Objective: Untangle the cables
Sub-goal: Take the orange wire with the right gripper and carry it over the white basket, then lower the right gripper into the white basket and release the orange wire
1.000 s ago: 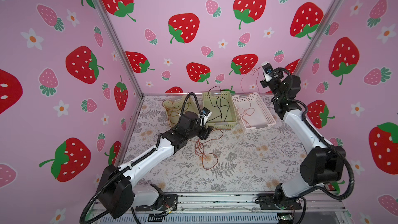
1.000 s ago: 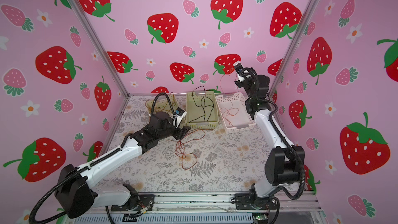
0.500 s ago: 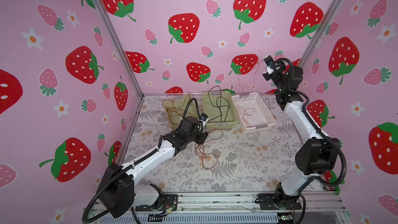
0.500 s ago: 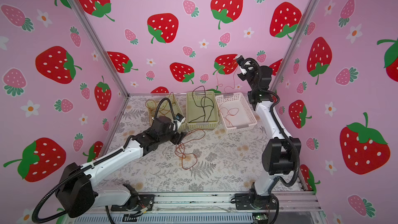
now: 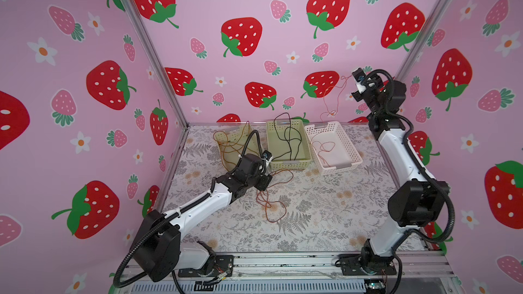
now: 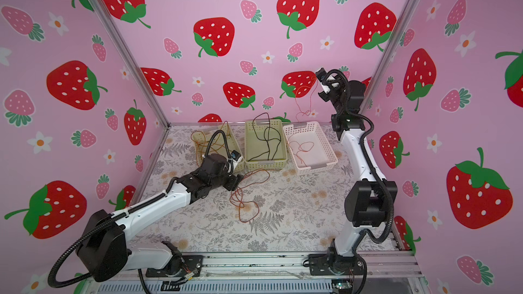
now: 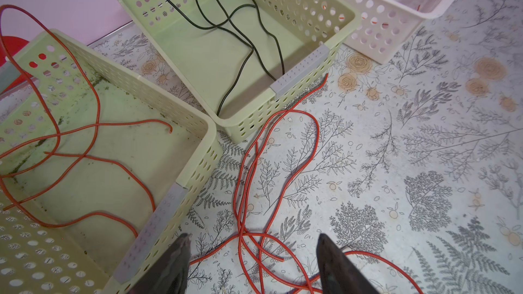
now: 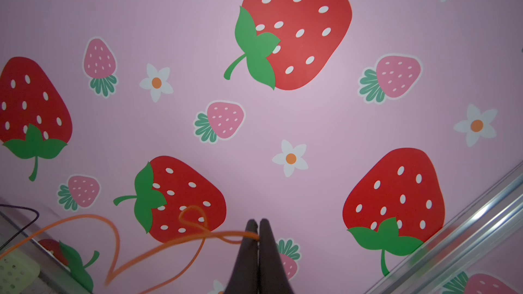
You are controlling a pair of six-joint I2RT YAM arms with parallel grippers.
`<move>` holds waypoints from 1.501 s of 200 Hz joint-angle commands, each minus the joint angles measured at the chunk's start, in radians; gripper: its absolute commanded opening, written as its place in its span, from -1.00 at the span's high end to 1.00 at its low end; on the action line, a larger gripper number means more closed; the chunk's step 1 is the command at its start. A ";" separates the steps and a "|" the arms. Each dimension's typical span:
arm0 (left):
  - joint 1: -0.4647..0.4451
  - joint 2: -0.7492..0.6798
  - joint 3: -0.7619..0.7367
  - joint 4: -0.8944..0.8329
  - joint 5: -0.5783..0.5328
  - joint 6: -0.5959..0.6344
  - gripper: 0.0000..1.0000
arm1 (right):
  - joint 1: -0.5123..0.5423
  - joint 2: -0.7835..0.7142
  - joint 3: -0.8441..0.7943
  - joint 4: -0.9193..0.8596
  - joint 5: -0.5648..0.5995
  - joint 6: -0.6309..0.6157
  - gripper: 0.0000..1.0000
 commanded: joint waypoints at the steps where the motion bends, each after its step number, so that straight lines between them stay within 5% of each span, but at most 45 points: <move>1: 0.003 0.002 -0.014 -0.031 -0.025 -0.011 -0.44 | -0.012 -0.026 -0.116 -0.010 0.021 -0.029 1.00; 67: 0.003 0.009 -0.006 -0.060 -0.028 -0.014 -0.44 | -0.016 -0.023 -0.517 0.089 0.027 0.121 0.99; 107: 0.003 0.058 0.016 -0.105 -0.020 -0.013 -0.45 | -0.017 -0.025 -0.567 0.037 0.077 0.168 -0.13; 142: 0.003 0.099 0.033 -0.122 -0.010 -0.027 -0.46 | -0.015 -0.049 -0.503 -0.137 0.356 0.245 -0.58; 159: 0.004 0.108 0.033 -0.111 0.007 -0.033 -0.46 | -0.011 -0.064 -0.520 -0.171 0.296 0.228 -0.69; 187: 0.003 0.135 0.049 -0.111 0.028 -0.030 -0.46 | 0.015 -0.071 -0.614 -0.102 -0.066 0.130 -0.65; 248: 0.028 0.140 0.063 -0.121 0.048 -0.111 -0.46 | 0.081 0.219 -0.394 -0.240 -0.020 0.071 -0.39; 300: 0.043 0.079 0.059 -0.162 0.026 -0.117 -0.46 | 0.082 0.298 -0.360 -0.248 -0.091 0.068 -0.28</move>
